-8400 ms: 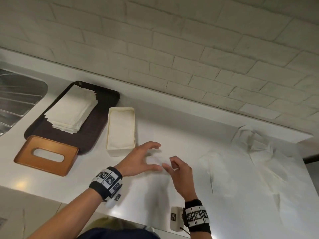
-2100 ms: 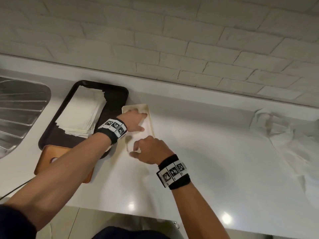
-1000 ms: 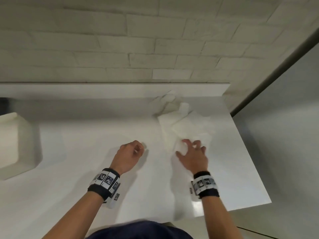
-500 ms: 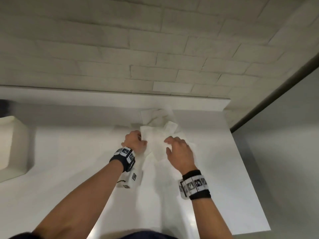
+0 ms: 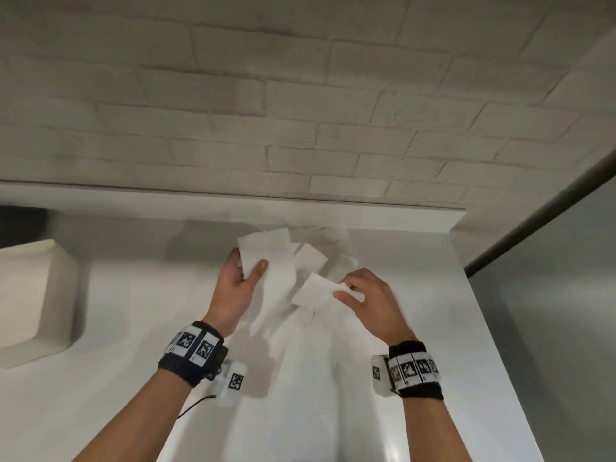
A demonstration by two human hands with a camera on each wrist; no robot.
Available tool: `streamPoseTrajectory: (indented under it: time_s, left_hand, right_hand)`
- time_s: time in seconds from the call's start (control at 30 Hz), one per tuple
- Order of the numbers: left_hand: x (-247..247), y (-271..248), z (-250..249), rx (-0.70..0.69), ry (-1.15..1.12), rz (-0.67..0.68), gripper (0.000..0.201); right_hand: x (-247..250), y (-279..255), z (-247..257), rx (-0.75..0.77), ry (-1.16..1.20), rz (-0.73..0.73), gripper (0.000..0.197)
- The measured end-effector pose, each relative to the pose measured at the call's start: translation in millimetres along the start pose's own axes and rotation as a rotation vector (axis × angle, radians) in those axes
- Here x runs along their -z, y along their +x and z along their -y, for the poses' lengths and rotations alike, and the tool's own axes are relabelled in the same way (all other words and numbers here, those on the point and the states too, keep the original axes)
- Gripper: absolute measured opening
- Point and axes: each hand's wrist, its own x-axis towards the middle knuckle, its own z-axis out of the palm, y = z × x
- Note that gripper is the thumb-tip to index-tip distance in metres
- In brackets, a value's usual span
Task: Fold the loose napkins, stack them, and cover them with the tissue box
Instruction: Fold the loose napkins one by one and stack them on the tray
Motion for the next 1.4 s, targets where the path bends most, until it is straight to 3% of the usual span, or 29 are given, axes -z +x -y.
streamPoseTrajectory:
  time_s: [0.2,0.33,0.43,0.5,0.63,0.83,1.0,1.1,1.23,1.4]
  left_hand:
    - [7,-11,-3,0.019,-0.063,-0.064,0.025]
    - [-3,-19,-6,0.044,-0.049,-0.025,0.066]
    - [-12,-27,-15,0.104,-0.105,0.019,0.041]
    - [-15,-33,-21,0.139,-0.133,0.042,0.035]
    - [-8,-39,-22,0.187,-0.187,0.074,0.042]
    - [18,-36,-10,-0.008,0.167,0.337,0.040]
    - [25,-29,-10,-0.022,0.183,0.404,0.057]
    - [27,-29,-10,-0.052,0.214,0.377,0.061]
    - [26,-28,-8,-0.112,0.329,0.354,0.049]
    - [35,-23,0,-0.170,0.426,0.207,0.024]
  right_hand:
    - [37,-21,73,-0.014,0.582,-0.073,0.014]
    - [6,-15,109,-0.065,0.850,-0.125,0.015]
    - [-44,-6,117,-0.196,0.820,-0.152,0.014]
    - [-67,-5,120,-0.275,0.781,-0.164,0.014]
    - [-80,-3,121,-0.273,0.689,-0.224,0.017]
    - [-66,9,124,-0.245,0.667,-0.230,0.018]
    - [-63,21,125,-0.278,0.619,-0.294,0.014]
    - [-60,23,124,-0.243,0.699,-0.317,0.016]
    - [-59,23,129,-0.144,0.728,-0.265,0.015]
    - [-41,22,126,-0.187,0.986,-0.538,0.011]
